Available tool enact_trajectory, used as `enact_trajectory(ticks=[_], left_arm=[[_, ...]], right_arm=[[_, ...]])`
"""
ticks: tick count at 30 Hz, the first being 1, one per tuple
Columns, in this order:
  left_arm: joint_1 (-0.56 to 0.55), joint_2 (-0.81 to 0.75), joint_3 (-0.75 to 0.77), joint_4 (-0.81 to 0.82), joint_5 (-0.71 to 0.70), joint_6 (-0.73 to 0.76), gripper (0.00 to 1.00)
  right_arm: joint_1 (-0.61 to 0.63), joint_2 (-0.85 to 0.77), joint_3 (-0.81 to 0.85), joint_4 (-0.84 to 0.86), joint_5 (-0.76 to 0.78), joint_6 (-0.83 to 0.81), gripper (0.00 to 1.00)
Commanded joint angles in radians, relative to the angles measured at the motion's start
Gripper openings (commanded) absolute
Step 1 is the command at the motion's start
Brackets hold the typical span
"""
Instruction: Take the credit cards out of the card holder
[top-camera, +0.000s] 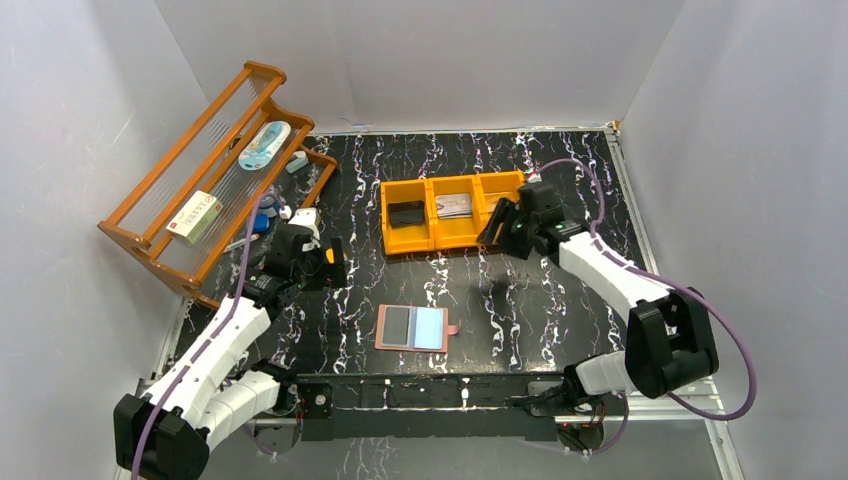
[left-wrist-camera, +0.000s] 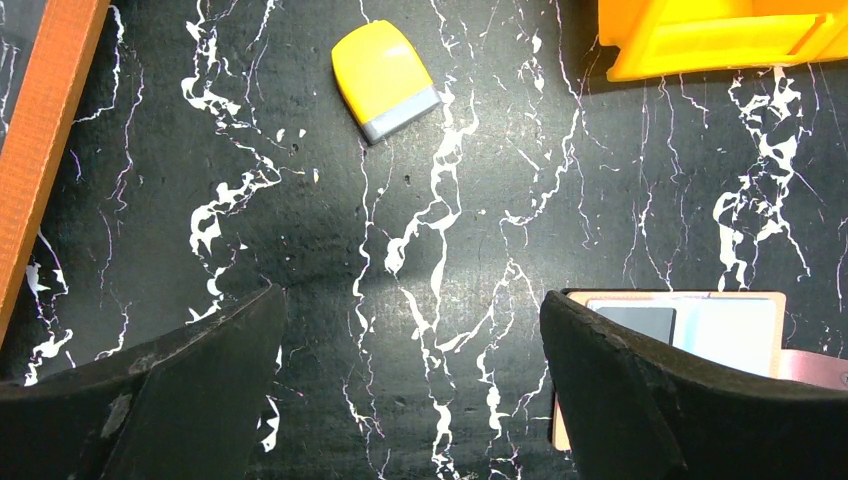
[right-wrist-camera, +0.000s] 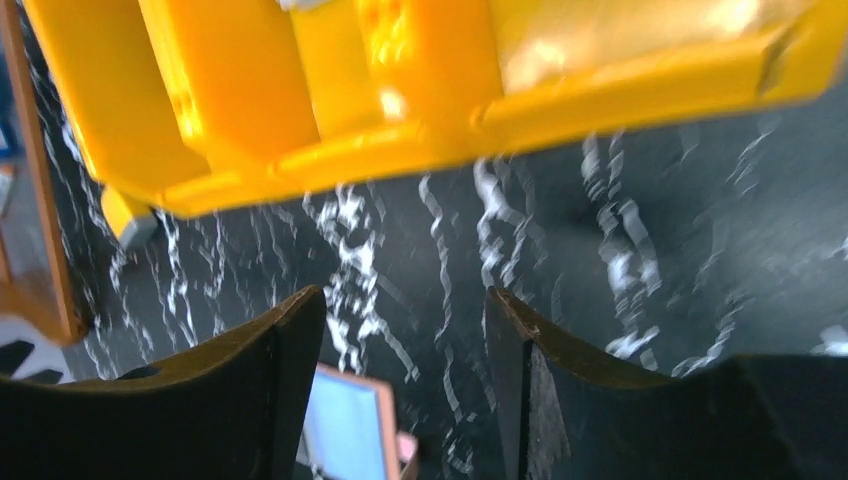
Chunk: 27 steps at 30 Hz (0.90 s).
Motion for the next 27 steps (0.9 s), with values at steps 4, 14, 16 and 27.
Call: enact_trajectory(ticks=[4, 14, 16, 27], left_arm=[[0.003, -0.046, 0.041, -0.017, -0.054, -0.002, 0.98], [0.003, -0.091, 0.05, -0.051, -0.176, -0.049, 0.98], [0.004, -0.087, 0.049, -0.05, -0.156, -0.044, 0.98], [0.002, -0.08, 0.012, 0.016, 0.228, -0.055, 0.85]], right_arm=[[0.45, -0.029, 0.109, -0.221, 0.348, 0.25, 0.7], [0.745, 0.185, 0.206, -0.191, 0.455, 0.376, 0.68], [0.756, 0.208, 0.199, -0.143, 0.407, 0.379, 0.66], [0.759, 0.201, 0.001, 0.19, 0.172, 0.439, 0.58]])
